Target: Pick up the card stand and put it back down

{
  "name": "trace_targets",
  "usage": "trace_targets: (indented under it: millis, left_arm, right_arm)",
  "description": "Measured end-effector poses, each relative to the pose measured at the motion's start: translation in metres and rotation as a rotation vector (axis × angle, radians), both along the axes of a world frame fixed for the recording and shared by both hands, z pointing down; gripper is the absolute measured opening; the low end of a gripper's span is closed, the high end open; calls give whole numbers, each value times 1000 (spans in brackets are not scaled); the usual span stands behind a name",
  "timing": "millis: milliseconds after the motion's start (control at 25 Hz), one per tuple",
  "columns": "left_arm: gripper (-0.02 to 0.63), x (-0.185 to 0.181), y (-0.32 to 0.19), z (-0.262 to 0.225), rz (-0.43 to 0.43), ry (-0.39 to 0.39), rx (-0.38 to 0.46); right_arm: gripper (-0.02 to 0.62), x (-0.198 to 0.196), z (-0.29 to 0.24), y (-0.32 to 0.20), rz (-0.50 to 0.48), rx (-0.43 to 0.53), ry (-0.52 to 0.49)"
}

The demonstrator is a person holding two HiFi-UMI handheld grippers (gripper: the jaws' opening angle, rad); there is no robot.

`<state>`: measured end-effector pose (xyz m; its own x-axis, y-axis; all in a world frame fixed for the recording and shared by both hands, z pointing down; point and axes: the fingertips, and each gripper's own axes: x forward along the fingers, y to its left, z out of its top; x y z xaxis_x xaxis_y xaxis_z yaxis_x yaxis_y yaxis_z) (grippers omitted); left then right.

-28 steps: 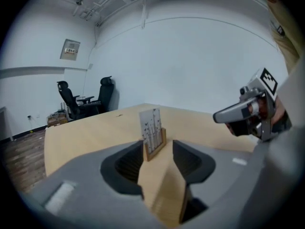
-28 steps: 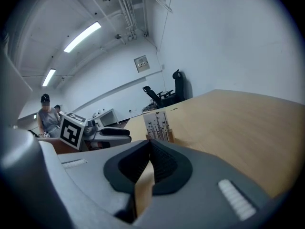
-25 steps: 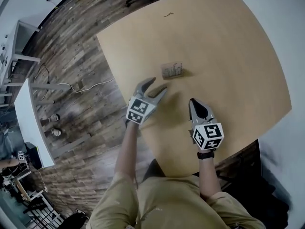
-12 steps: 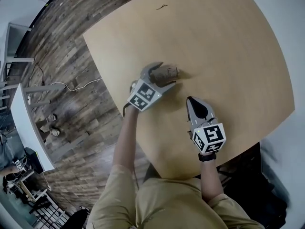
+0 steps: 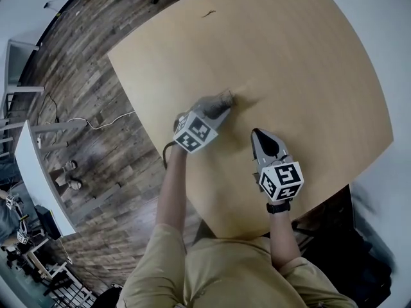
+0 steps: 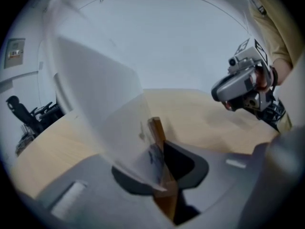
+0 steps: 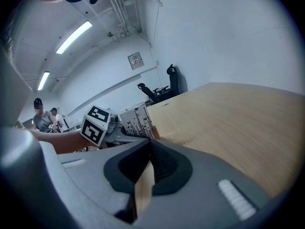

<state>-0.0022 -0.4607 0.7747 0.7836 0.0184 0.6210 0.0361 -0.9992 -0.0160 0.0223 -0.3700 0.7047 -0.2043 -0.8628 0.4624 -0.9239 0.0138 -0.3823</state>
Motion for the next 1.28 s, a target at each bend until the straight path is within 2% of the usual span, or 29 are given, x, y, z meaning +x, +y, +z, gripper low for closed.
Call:
trace_targets:
  millis: [240, 440, 640, 880, 1280]
  left_arm:
    - [64, -12, 19, -34, -79, 43, -60]
    - [63, -35, 60, -111, -154, 191, -85]
    - [61, -56, 92, -184, -259, 277, -25]
    - [60, -90, 111, -258, -475, 392, 36]
    - [58, -138, 186, -360, -565, 589, 153]
  right_arm:
    - [6, 3, -20, 5, 44, 7, -2]
    - [6, -12, -67, 24, 43, 66, 66]
    - [6, -29, -123, 50, 52, 158, 123]
    - [6, -58, -195, 81, 65, 273, 168]
    - [6, -93, -278, 139, 94, 409, 276]
